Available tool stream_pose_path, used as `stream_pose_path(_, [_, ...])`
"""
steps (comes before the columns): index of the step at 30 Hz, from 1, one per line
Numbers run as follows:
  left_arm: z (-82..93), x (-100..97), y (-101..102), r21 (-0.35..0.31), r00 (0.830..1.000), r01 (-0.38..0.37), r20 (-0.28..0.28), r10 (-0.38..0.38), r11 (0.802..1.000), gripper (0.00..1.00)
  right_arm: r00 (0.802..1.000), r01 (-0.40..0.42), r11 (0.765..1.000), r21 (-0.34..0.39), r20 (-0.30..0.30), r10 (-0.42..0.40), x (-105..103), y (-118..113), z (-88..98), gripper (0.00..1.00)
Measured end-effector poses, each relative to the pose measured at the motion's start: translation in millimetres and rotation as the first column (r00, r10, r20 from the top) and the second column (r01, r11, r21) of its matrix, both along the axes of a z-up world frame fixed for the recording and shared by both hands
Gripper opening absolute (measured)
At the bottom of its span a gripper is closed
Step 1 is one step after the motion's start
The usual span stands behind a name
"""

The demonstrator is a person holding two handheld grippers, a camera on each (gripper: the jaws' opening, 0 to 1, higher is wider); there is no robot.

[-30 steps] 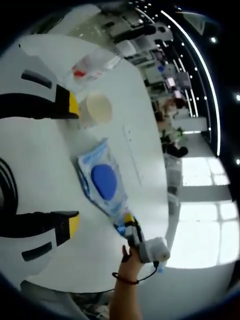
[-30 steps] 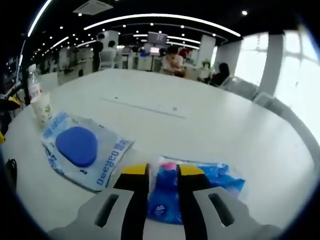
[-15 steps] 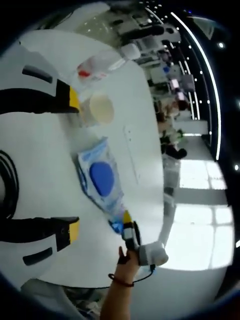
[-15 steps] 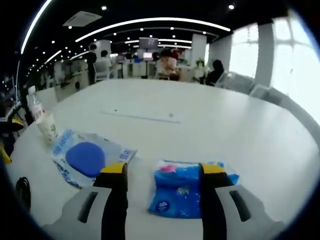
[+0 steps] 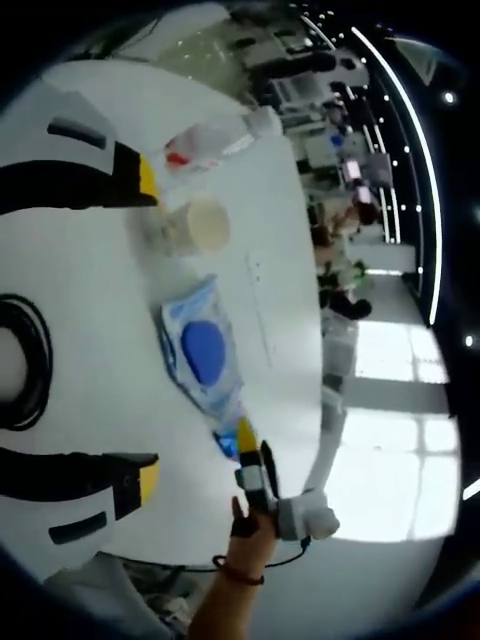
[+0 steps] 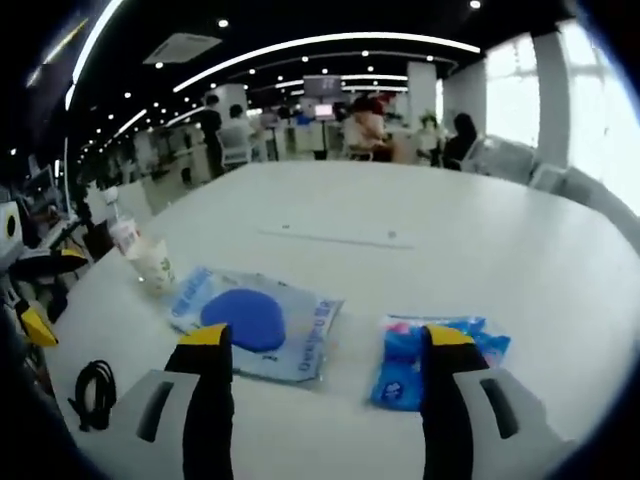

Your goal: Arrange the tabletop items into an orderly group along one side of the table until the central work area is clear of visible clutter.

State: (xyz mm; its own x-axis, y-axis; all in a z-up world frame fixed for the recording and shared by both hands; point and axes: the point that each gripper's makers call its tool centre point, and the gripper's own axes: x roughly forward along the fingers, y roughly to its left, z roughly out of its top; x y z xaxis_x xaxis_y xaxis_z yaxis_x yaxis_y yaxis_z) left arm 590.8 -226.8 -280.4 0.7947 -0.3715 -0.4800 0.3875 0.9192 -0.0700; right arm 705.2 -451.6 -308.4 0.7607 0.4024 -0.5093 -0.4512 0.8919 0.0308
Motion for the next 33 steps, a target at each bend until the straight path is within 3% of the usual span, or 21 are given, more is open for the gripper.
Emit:
stream_pose_path(6, [5.5,-13.9,7,-0.005,1.0,-0.001,-0.009,0.001,1.0,0.99,0.995,-0.095,0.995,0.027,-0.035,0.096,-28,33,3.3,0.82])
stream_pose_path(15, [16.0,-29.7,18,0.029,1.0,-0.001,0.005,0.001,1.0,0.99,0.961,-0.269,0.962,0.05,-0.051,0.272,-76,88,10.3,0.83])
stream_pose_path(19, [19.8,-36.0,22,0.033,1.0,-0.003,0.009,0.003,0.999,0.99,0.936,-0.342,0.936,0.087,-0.054,0.348,-97,112,15.3,0.84])
stream_pose_path(24, [23.7,-43.5,24,0.017,1.0,-0.011,0.012,0.011,1.0,0.99,0.896,-0.434,0.897,0.087,-0.061,0.439,-123,136,13.8,0.86])
stream_pose_path(27, [23.7,-47.1,27,0.014,1.0,-0.019,0.011,0.019,1.0,0.99,0.861,-0.496,0.864,0.084,-0.076,0.502,-141,150,9.4,0.86])
stream_pose_path(33, [24.0,-53.7,33,0.01,0.999,-0.04,0.016,0.04,0.999,0.99,0.768,-0.626,0.772,0.106,-0.084,0.635,-175,174,5.6,0.85])
